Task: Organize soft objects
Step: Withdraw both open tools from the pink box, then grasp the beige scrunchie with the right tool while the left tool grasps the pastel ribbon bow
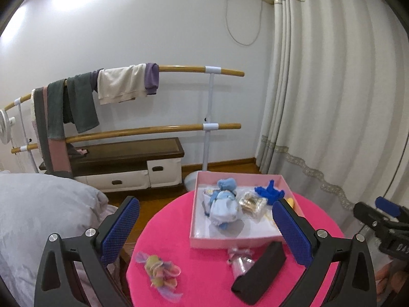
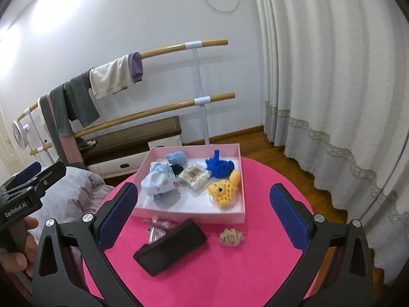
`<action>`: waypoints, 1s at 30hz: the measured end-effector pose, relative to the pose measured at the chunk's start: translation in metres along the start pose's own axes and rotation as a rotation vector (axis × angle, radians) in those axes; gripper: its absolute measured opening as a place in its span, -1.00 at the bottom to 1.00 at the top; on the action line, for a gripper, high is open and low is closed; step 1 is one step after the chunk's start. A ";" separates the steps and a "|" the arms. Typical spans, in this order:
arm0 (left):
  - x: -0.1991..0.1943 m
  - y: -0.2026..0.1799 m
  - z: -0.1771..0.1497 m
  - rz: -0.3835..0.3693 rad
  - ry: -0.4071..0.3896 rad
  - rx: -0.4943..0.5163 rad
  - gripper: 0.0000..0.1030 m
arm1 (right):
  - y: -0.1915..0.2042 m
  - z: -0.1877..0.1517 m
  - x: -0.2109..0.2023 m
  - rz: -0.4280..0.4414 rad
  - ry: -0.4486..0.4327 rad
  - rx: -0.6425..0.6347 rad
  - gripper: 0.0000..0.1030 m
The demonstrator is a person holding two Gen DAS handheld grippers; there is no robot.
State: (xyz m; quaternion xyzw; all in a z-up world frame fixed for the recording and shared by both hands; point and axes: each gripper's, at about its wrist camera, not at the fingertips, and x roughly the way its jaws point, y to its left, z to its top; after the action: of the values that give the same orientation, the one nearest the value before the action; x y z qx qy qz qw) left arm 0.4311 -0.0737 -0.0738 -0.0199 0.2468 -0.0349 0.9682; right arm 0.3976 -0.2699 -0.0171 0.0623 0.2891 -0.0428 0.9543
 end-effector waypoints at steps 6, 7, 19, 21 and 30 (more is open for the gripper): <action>-0.039 -0.002 -0.018 0.018 0.007 0.001 1.00 | -0.003 -0.016 -0.023 -0.003 -0.013 0.002 1.00; -0.042 -0.004 -0.017 0.020 0.006 0.000 1.00 | -0.003 -0.019 -0.026 -0.003 -0.017 0.004 1.00; -0.094 0.003 -0.056 0.045 -0.003 -0.013 1.00 | -0.012 -0.055 -0.048 -0.046 -0.008 0.015 1.00; -0.095 0.003 -0.062 0.049 0.010 -0.015 1.00 | -0.012 -0.057 -0.047 -0.044 -0.002 0.017 1.00; -0.102 0.012 -0.065 0.067 0.032 -0.038 1.00 | -0.008 -0.061 -0.041 -0.038 0.019 0.005 1.00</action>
State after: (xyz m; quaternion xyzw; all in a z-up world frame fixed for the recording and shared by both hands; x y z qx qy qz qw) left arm 0.3109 -0.0550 -0.0828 -0.0297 0.2633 0.0018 0.9643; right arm 0.3295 -0.2675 -0.0457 0.0596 0.2990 -0.0610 0.9504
